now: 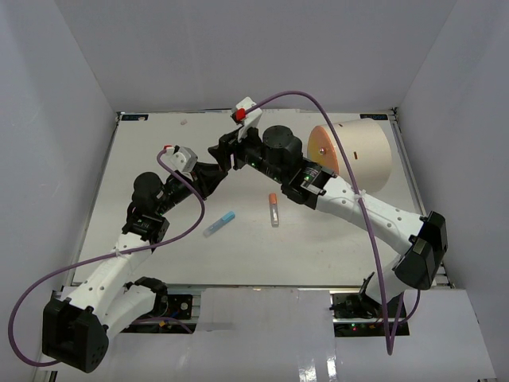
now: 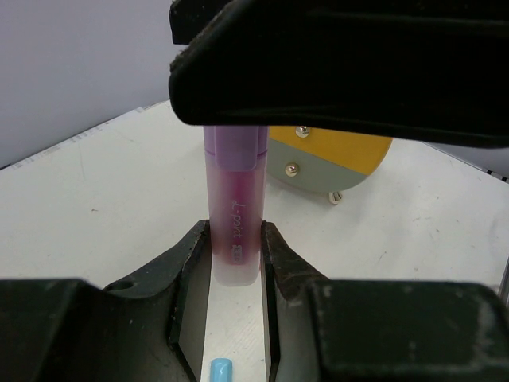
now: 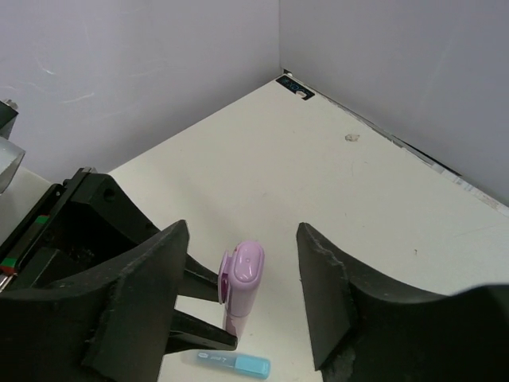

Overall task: Sort the stationery into containers
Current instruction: Place the pen at the center of the board.

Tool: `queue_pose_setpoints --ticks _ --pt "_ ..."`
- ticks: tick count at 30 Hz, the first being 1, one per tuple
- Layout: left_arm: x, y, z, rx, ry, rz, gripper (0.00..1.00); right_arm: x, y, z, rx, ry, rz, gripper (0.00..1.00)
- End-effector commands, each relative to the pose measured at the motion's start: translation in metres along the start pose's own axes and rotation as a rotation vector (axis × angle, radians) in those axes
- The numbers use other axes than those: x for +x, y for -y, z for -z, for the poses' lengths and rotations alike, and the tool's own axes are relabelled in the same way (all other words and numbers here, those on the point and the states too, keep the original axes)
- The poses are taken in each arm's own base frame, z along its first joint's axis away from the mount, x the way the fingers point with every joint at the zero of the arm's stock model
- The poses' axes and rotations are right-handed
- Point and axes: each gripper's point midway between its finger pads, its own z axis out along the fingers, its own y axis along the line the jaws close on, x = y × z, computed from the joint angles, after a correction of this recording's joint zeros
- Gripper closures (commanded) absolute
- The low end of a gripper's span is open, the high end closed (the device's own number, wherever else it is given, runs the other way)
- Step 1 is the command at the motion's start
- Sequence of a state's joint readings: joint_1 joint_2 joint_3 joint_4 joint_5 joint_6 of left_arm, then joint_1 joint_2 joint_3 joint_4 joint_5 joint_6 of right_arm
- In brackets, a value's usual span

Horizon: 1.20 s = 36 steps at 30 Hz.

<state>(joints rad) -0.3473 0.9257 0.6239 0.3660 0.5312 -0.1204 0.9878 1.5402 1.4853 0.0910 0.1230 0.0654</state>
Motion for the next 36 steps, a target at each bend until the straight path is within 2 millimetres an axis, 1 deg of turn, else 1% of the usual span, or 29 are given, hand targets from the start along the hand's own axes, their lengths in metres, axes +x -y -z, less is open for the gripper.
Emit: queue_pose_setpoints --ticks 1,3,9,15,16,18,21,26,27,29,30,33,36 --pt "-0.021 0.002 -0.002 0.004 0.04 -0.031 1.0 -0.03 0.003 0.0 0.03 0.082 0.004 0.4" --pt "-0.021 0.002 -0.002 0.005 0.04 -0.031 1.0 -0.029 0.002 -0.002 0.026 0.078 0.001 0.46" --pt "-0.02 0.004 -0.002 0.014 0.039 -0.026 1.0 -0.023 0.0 -0.005 0.017 0.063 -0.013 0.56" --pt "-0.023 0.007 -0.002 0.024 0.046 -0.032 1.0 -0.011 0.0 -0.006 0.018 0.039 -0.028 0.74" --pt "-0.024 0.007 -0.001 0.022 0.05 -0.033 1.0 -0.008 0.0 -0.005 0.019 0.033 -0.029 0.8" --pt "-0.025 0.008 -0.001 0.024 0.054 -0.034 1.0 -0.002 -0.001 -0.004 0.016 0.011 -0.036 0.86" --pt "-0.027 0.009 0.0 0.024 0.067 -0.034 1.0 0.007 -0.003 -0.002 0.001 -0.013 -0.046 0.92" --pt "-0.032 0.007 0.001 0.011 0.082 -0.038 1.0 0.035 -0.007 0.003 -0.011 -0.093 -0.067 0.92" --pt "-0.033 0.007 0.001 0.006 0.086 -0.039 1.0 0.046 -0.008 0.004 -0.011 -0.117 -0.069 0.92" --pt "-0.033 0.007 0.002 0.005 0.086 -0.041 1.0 0.058 -0.009 0.006 -0.007 -0.149 -0.078 0.92" --pt "-0.035 0.007 0.003 0.004 0.091 -0.044 1.0 0.069 -0.009 0.008 -0.004 -0.172 -0.078 0.92" --pt "-0.038 0.006 0.003 -0.004 0.1 -0.044 1.0 0.089 -0.01 0.012 -0.003 -0.224 -0.092 0.92" --pt "-0.039 0.005 0.004 -0.017 0.104 -0.042 1.0 0.104 -0.013 0.015 -0.006 -0.258 -0.105 0.92"
